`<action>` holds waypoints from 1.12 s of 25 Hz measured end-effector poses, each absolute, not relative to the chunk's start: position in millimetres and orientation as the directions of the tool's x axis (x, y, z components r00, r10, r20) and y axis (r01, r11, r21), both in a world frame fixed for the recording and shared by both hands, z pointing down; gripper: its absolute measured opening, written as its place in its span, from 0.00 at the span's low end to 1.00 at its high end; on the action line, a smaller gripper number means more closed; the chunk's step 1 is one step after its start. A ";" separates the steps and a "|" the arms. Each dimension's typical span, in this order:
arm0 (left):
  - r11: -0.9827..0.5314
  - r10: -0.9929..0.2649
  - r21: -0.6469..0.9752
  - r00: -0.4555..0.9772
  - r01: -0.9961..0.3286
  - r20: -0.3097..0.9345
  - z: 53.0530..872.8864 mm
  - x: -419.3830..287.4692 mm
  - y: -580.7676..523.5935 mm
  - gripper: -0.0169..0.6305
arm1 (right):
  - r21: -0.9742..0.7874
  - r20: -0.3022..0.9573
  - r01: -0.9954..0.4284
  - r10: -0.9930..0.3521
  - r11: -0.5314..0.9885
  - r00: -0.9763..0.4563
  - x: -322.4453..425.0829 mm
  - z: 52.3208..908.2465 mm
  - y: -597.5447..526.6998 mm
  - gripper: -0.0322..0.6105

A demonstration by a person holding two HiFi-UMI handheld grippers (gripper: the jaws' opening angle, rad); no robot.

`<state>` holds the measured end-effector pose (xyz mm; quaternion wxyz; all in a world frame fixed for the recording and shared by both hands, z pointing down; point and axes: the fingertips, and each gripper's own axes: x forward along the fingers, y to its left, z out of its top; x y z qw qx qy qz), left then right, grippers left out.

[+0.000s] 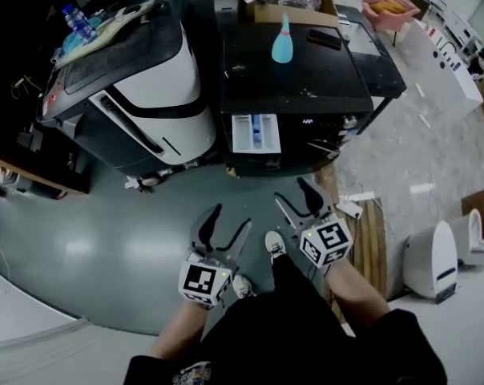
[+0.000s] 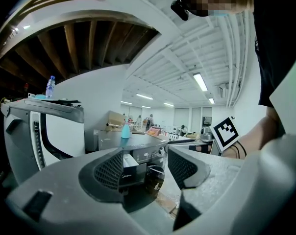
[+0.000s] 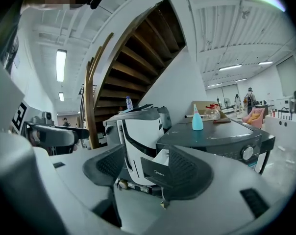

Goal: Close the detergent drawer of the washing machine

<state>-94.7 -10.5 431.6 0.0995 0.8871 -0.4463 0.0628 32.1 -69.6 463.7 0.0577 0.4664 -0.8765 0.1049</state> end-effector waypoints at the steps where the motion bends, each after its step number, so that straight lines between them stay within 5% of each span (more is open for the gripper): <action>1: -0.575 -0.786 0.119 0.587 -0.809 0.192 432.7 -92.5 -18.0 0.44 | -0.131 0.207 -0.829 -0.803 0.543 -0.559 34.5 467.7 -77.1 0.48; 28: -0.486 -0.825 0.097 0.492 -0.869 0.279 495.7 -64.8 -137.9 0.45 | -0.173 0.425 -0.839 -0.729 0.516 -0.536 46.3 605.6 -196.8 0.44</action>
